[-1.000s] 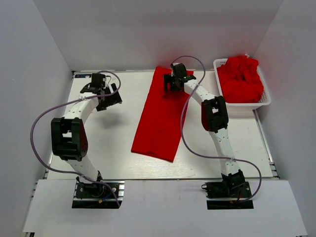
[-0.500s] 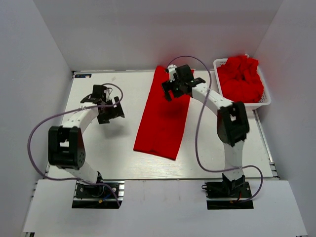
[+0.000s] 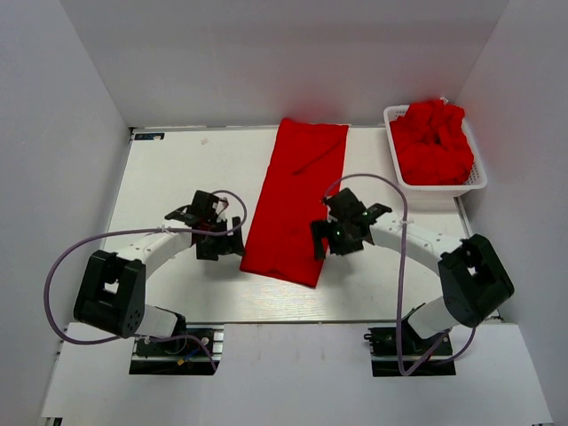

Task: Fold and stack the t-shirts
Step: Rotate the tshirt 90 degrees, then grab the bottom of the folded rectangular tshirt with both arms

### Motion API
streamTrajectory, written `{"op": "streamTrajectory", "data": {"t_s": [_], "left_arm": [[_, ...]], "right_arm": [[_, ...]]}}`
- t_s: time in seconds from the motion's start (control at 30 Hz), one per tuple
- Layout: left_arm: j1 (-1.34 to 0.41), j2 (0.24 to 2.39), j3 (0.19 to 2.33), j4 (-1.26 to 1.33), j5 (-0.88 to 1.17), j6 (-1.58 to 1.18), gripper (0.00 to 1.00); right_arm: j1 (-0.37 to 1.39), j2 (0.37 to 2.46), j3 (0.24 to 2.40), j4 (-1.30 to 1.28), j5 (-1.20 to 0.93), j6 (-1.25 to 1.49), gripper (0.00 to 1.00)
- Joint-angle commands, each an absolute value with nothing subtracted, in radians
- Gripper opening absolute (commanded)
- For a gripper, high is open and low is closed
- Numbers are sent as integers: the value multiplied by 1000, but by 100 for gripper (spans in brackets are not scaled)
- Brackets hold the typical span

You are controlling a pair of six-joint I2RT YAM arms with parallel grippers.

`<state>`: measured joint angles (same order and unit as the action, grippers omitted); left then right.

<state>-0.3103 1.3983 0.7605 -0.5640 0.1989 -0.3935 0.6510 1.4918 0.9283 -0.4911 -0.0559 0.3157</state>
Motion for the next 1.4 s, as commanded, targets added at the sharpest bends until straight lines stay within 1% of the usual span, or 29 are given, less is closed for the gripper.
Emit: {"op": "streamTrajectory", "data": {"t_s": [0.0,0.07,0.23,0.33,0.4,0.43,0.47,0.5,0.53,0.57,0.6,0.67,0.7,0.73,0.8,0.87,0.9,0.93,0.97,1.03,1.07,1.1,1.13,1.17,1.23,1.27,1.3,1.37], "left_arm": [[-374,1368,729,-528,172,-400,99],[-403,1391,729,-502,144,-413,97],[-475,1413,719,-476,104,-422,93],[-503,1422,719,-466,86,-422,88],[-512,1434,719,-456,77,-422,87],[-512,1446,719,-456,77,-422,84],[-524,1463,710,-446,77,-422,81],[-525,1463,710,-446,77,-422,76],[-534,1479,710,-437,87,-422,74],[-543,1491,701,-437,87,-422,68],[-543,1491,701,-437,87,-422,67],[-554,1491,689,-437,87,-422,67],[-554,1491,674,-417,87,-422,62],[-564,1491,660,-417,101,-422,61],[-565,1491,647,-393,112,-446,56],[-575,1491,638,-377,112,-457,56],[-575,1491,629,-365,112,-457,54],[-584,1491,629,-354,112,-466,52],[-584,1500,629,-354,112,-466,48],[-584,1514,629,-365,87,-466,41],[-584,1514,629,-365,71,-466,34],[-584,1526,641,-379,61,-475,30],[-584,1526,641,-391,61,-476,28],[-584,1526,641,-391,61,-488,22],[-594,1507,641,-414,61,-497,14],[-594,1493,641,-425,61,-509,7],[-594,1477,631,-437,61,-518,6],[-594,1432,630,-471,52,-518,6]], "right_arm": [[679,1402,884,-561,-81,554,90],[702,1407,851,-560,-93,584,89],[735,1456,825,-505,-208,606,85],[752,1476,830,-486,-221,611,83],[756,1491,835,-480,-222,609,80],[759,1496,834,-474,-238,611,77],[762,1506,824,-459,-242,611,69],[762,1511,822,-456,-250,609,67],[764,1516,818,-448,-259,607,67],[768,1526,821,-439,-259,606,67],[769,1529,819,-439,-261,607,67],[772,1539,810,-422,-271,607,66],[773,1543,796,-413,-276,610,62],[773,1551,795,-407,-285,609,60],[772,1568,782,-402,-284,612,58],[775,1575,769,-385,-285,618,58],[778,1578,765,-359,-285,617,58],[775,1580,759,-354,-284,614,58],[776,1585,756,-348,-275,614,56],[776,1591,753,-342,-276,607,50],[775,1594,750,-339,-278,606,37],[776,1594,746,-333,-278,606,29],[776,1589,746,-333,-276,606,16],[778,1577,742,-337,-264,607,12],[781,1551,739,-342,-256,611,7],[784,1533,733,-341,-249,615,0],[784,1514,729,-341,-238,618,0],[793,1490,723,-347,-235,617,0]]}}
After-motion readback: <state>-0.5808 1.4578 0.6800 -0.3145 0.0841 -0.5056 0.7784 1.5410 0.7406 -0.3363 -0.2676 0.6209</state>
